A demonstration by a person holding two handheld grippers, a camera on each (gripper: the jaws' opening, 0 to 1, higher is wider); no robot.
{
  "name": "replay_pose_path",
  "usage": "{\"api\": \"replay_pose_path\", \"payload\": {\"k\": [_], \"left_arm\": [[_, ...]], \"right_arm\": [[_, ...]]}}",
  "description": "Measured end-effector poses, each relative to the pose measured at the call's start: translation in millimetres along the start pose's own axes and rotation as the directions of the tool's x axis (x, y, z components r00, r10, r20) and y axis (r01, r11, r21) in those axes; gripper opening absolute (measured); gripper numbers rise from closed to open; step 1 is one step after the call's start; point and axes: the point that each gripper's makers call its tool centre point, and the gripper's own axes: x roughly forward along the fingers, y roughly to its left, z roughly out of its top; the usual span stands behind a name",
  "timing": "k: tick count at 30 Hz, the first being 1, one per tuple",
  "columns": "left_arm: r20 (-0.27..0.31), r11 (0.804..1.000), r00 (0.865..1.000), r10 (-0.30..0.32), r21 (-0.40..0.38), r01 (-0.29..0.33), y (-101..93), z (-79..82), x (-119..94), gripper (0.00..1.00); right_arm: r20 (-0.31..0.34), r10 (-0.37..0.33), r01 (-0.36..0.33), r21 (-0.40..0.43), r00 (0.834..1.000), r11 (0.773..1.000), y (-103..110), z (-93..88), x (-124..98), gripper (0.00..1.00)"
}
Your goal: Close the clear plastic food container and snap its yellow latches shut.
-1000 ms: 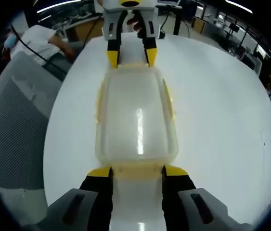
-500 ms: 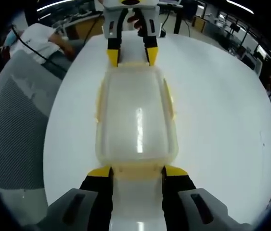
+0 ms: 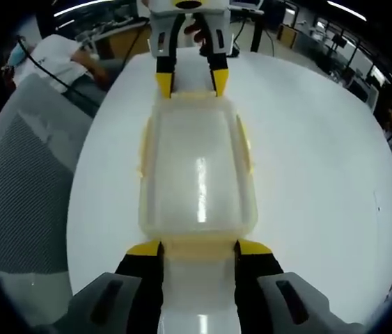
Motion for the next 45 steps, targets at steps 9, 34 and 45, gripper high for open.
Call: {"api": "replay_pose_path", "payload": {"k": [9,34,45], "left_arm": [[0.008,1.0,1.0,0.002,0.008,-0.002,-4.4,8.1,-6,0.38],[-0.001,1.0,1.0,0.019,0.011,-0.019,1.0,25.8,-26,0.38],[-0.002,1.0,1.0,0.02,0.008,-0.02,1.6,27.9,-39,0.39]], "right_arm": [[0.0,0.004,-0.004,-0.008,1.0,1.0,4,-1.7,-8,0.38],[0.01,-0.002,0.002,-0.014,1.0,1.0,0,0.9,-36,0.38],[0.027,-0.002,0.003,-0.026,1.0,1.0,0,10.1,-50,0.38]]}}
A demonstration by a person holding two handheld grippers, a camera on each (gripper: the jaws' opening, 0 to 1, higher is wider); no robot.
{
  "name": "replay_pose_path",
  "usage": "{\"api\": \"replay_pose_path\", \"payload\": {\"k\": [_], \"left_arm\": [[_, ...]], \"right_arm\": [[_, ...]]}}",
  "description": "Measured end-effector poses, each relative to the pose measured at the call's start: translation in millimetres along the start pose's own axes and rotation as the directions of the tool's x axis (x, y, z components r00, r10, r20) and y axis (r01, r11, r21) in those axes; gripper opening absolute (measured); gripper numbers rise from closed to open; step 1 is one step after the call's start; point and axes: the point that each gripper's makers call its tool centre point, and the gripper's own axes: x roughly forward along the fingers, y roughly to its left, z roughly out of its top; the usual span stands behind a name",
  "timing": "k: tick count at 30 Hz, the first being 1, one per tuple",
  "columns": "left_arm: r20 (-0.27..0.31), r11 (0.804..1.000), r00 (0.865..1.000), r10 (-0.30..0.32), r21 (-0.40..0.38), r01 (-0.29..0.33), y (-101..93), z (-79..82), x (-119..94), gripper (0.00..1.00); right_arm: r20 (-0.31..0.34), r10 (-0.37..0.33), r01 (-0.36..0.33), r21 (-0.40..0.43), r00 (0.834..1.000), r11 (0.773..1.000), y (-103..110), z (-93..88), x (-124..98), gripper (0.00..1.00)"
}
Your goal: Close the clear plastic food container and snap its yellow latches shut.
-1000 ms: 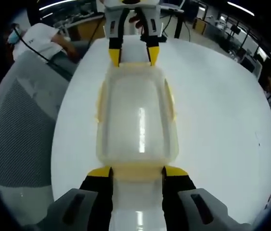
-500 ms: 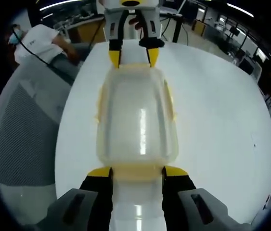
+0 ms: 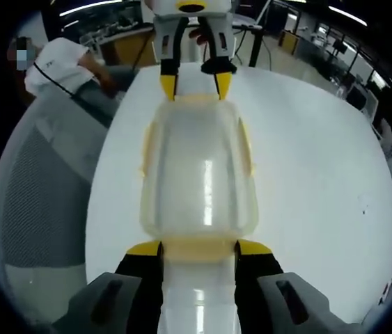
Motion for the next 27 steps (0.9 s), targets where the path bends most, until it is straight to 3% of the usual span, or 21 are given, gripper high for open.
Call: {"api": "replay_pose_path", "payload": {"k": [27], "left_arm": [[0.001,1.0,1.0,0.004,-0.015,-0.004,6.8,13.6,-26,0.39]], "right_arm": [[0.008,0.008,-0.008,-0.009,1.0,1.0,-8,10.9,-27,0.38]]}}
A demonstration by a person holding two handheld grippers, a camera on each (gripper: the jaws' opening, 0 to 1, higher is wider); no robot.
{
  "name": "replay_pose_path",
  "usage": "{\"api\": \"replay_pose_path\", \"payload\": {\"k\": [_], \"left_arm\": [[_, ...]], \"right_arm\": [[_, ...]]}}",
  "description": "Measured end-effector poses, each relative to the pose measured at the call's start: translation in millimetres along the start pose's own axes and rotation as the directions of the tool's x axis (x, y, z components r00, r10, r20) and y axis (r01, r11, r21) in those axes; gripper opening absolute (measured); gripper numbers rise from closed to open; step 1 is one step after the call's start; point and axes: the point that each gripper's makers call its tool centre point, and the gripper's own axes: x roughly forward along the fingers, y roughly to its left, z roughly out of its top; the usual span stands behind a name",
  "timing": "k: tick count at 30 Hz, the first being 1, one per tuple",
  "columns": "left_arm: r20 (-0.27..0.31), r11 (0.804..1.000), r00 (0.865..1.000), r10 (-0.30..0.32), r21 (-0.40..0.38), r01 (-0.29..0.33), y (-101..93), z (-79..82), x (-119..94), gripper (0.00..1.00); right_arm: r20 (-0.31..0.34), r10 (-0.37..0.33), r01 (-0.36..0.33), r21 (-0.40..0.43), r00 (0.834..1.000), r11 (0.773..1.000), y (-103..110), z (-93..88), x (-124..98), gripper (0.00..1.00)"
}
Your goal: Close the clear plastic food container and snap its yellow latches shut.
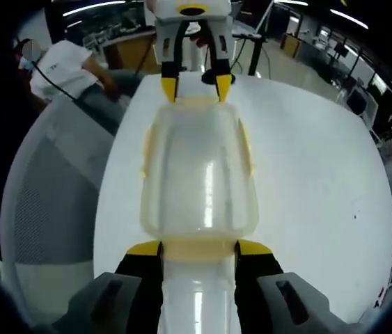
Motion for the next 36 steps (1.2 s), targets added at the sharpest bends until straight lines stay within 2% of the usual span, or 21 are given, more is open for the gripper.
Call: {"api": "replay_pose_path", "payload": {"k": [16,36], "left_arm": [[-0.002,1.0,1.0,-0.011,-0.001,0.011,-1.9,7.3,6,0.38],[0.01,1.0,1.0,-0.007,0.003,0.007,-6.7,36.0,19,0.38]], "right_arm": [[-0.014,0.007,-0.007,0.005,1.0,1.0,2,-9.7,0,0.38],[-0.023,0.004,-0.004,0.004,1.0,1.0,6,-39.2,-13,0.38]]}}
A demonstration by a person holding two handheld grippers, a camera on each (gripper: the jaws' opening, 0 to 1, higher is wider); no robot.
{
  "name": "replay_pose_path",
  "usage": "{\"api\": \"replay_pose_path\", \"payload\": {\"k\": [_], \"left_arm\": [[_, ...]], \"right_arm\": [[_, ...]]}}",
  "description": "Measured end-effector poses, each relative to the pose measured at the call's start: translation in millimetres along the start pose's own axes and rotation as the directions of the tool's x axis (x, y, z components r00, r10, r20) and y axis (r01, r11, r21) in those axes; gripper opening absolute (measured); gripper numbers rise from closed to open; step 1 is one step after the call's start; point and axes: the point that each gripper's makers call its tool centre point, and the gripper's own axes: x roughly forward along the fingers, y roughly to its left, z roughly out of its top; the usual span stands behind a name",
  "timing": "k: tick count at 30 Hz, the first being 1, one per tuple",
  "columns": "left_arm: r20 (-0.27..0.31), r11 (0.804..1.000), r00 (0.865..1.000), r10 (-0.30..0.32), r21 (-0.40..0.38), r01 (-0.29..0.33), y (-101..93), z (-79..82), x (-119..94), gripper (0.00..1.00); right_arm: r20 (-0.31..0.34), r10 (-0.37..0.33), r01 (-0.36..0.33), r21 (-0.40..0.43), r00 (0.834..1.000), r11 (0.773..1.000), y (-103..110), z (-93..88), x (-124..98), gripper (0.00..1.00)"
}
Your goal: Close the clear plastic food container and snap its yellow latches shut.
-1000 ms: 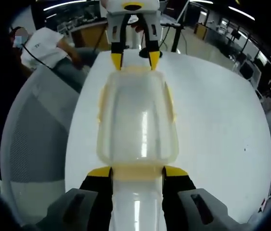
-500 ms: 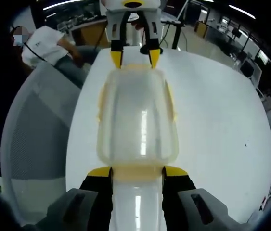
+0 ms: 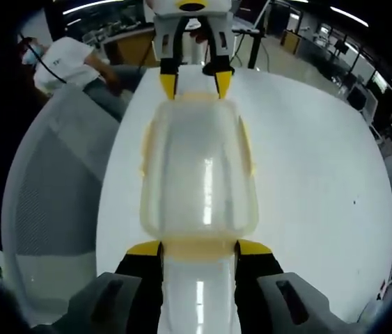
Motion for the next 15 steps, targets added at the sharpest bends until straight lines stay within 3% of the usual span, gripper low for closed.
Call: {"api": "replay_pose_path", "payload": {"k": [15], "left_arm": [[0.014,1.0,1.0,0.003,-0.003,-0.003,-1.8,17.6,10,0.39]], "right_arm": [[-0.018,0.0,0.0,-0.001,1.0,1.0,0,-19.6,-5,0.38]]}}
